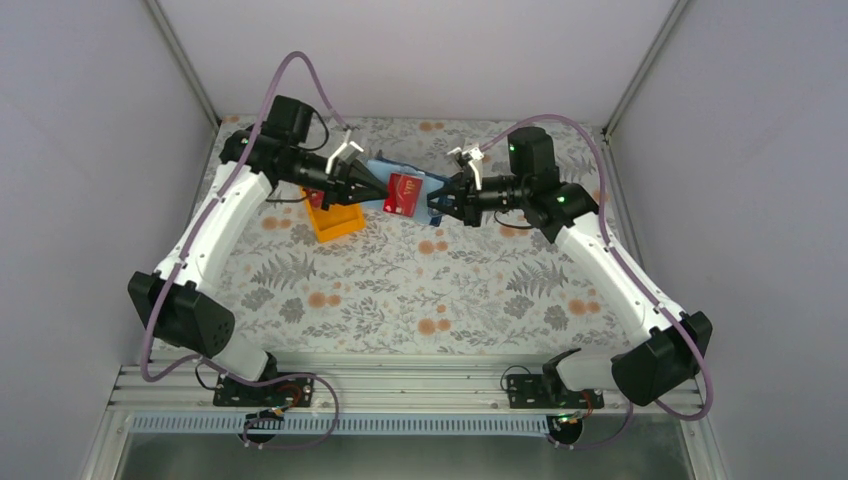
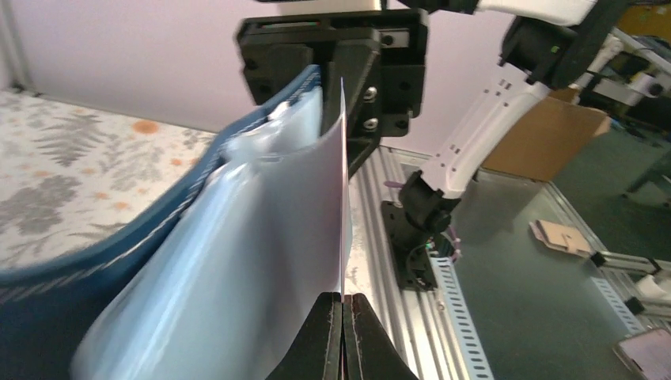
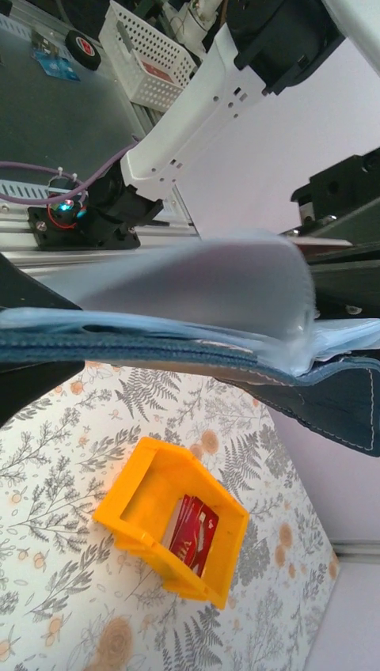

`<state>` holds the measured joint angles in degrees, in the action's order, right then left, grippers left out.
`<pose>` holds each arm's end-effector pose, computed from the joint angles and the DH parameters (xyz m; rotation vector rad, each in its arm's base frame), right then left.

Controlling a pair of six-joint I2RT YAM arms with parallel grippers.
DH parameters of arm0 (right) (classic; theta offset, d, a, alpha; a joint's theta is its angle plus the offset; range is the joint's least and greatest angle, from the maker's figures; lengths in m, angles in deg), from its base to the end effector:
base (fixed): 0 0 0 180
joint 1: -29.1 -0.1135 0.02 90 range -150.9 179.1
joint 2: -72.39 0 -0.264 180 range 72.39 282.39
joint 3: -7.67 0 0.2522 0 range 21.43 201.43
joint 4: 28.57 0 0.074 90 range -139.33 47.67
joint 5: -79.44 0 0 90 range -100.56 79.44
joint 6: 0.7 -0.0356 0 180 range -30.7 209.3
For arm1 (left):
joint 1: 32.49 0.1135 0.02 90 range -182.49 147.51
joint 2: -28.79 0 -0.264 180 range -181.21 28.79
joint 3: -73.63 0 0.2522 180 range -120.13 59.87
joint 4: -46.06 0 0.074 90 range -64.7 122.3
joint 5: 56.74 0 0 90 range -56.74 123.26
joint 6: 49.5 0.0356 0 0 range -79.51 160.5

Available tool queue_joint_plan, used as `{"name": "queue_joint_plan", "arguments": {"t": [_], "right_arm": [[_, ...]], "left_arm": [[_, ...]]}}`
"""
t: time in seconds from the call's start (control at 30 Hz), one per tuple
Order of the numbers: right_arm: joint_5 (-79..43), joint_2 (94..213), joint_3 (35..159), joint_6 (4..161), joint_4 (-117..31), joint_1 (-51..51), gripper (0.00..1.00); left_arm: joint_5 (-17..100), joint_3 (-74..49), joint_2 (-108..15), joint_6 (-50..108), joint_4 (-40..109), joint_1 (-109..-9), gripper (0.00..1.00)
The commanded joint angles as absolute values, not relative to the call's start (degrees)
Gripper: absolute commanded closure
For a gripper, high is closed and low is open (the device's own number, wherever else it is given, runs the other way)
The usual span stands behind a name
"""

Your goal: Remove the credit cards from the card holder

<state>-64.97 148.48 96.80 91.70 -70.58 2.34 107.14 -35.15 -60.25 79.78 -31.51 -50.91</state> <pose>0.2415 0.1542 0.3808 -1.0772 1.7623 1.2391 0.2716 -0.1265 0.3916 1.3557 1.5550 -1.3857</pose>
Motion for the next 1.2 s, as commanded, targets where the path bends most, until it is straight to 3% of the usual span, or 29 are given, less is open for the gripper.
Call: {"name": "queue_joint_plan", "arguments": {"t": [0.0, 0.63, 1.17], "right_arm": [[-64.2, 145.8, 97.9, 93.2, -71.4, 3.4, 0.96], [-60.0, 148.1, 93.8, 88.0, -71.4, 7.4, 0.96], [-54.2, 170.5, 86.1, 77.3, -69.6, 7.8, 0.93]], "left_arm": [[106.5, -34.5, -58.0, 78.6, -28.6, -47.9, 0.98], [91.8, -31.9, -53.9, 72.3, -23.1, -40.2, 0.98], [90.2, -29.7, -53.7, 70.0, -21.4, -40.1, 0.98]]}}
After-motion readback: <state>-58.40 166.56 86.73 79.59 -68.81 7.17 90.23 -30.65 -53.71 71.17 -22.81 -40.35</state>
